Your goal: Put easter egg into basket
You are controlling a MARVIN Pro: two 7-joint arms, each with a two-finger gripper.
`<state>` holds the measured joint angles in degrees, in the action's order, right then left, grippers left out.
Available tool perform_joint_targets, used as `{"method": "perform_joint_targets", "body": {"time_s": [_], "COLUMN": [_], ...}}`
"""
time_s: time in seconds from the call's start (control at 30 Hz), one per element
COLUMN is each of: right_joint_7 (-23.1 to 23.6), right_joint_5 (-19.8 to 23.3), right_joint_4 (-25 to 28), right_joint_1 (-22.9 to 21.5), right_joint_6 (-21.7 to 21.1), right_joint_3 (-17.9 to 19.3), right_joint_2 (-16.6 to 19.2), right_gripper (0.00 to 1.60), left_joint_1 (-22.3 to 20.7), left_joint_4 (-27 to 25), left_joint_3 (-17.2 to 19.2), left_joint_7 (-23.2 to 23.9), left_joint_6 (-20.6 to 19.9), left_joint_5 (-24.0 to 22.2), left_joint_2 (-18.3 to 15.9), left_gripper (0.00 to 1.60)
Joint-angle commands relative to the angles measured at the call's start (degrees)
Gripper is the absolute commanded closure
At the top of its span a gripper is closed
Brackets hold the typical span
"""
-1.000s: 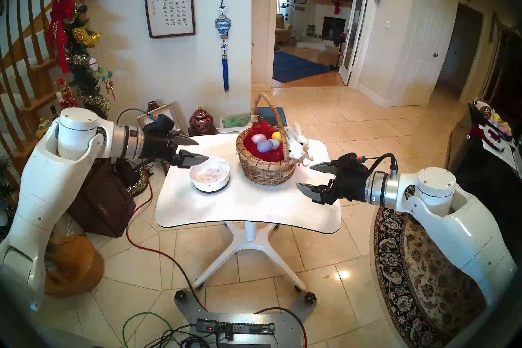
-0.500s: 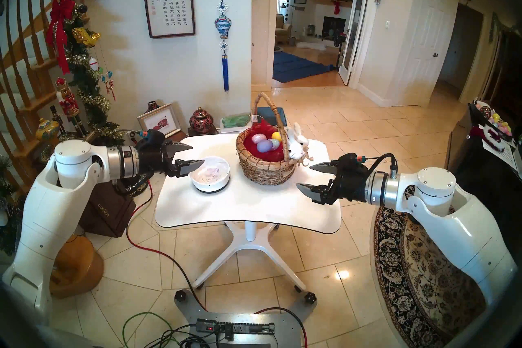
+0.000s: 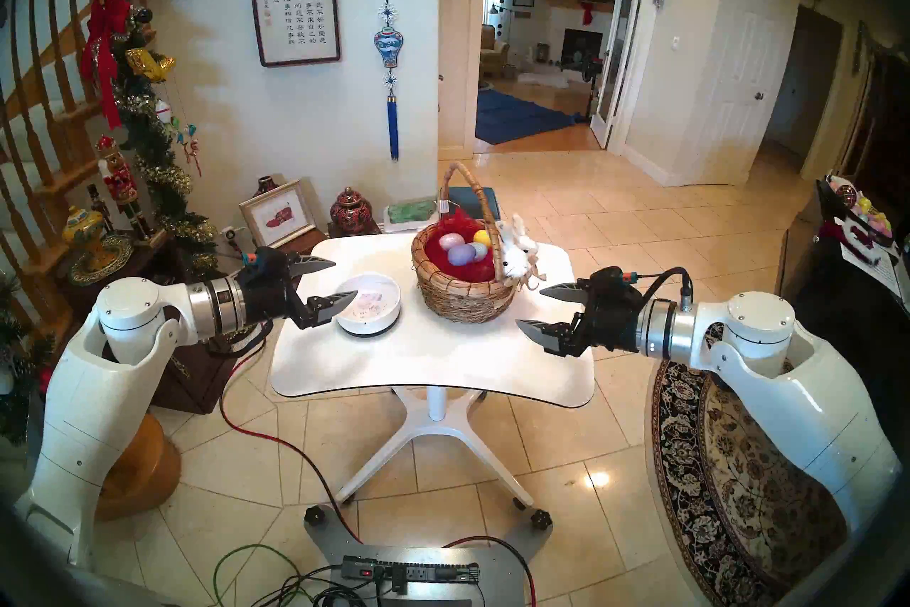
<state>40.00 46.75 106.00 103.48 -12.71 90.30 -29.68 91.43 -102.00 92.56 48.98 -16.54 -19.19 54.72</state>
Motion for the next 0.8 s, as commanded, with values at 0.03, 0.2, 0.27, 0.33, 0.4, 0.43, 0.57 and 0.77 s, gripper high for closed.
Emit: {"method": "perform_joint_targets", "body": {"time_s": [0.03, 0.2, 0.27, 0.33, 0.4, 0.43, 0.57, 0.77], "right_joint_7": [-0.1, -0.1, -0.1, -0.1, -0.1, -0.1, -0.1, -0.1], "right_joint_5": [0.1, 0.1, 0.1, 0.1, 0.1, 0.1, 0.1, 0.1], "right_joint_4": [0.1, 0.1, 0.1, 0.1, 0.1, 0.1, 0.1, 0.1], "right_joint_1": [-0.1, -0.1, -0.1, -0.1, -0.1, -0.1, -0.1, -0.1], "right_joint_6": [0.2, 0.2, 0.2, 0.2, 0.2, 0.2, 0.2, 0.2], "right_joint_3": [0.6, 0.6, 0.6, 0.6, 0.6, 0.6, 0.6, 0.6], "right_joint_2": [0.1, 0.1, 0.1, 0.1, 0.1, 0.1, 0.1, 0.1], "right_gripper": [0.00, 0.00, 0.00, 0.00, 0.00, 0.00, 0.00, 0.00], "left_joint_1": [-0.9, -0.8, -0.8, -0.8, -0.8, -0.8, -0.8, -0.8], "left_joint_4": [-0.2, -0.5, -0.5, -0.5, -0.5, -0.5, -0.5, -0.5], "left_joint_3": [0.5, 0.8, 0.8, 0.8, 0.8, 0.8, 0.8, 0.8], "left_joint_7": [0.0, -0.3, -0.3, -0.3, -0.3, -0.3, -0.3, -0.3], "left_joint_6": [0.3, -0.5, -0.5, -0.5, -0.5, -0.6, -0.6, -0.6], "left_joint_5": [-0.2, -0.2, -0.2, -0.2, -0.2, -0.2, -0.2, -0.1], "left_joint_2": [0.2, 0.6, 0.6, 0.6, 0.7, 0.7, 0.7, 0.7], "left_gripper": [0.00, 0.00, 0.00, 0.00, 0.00, 0.00, 0.00, 0.00]}}
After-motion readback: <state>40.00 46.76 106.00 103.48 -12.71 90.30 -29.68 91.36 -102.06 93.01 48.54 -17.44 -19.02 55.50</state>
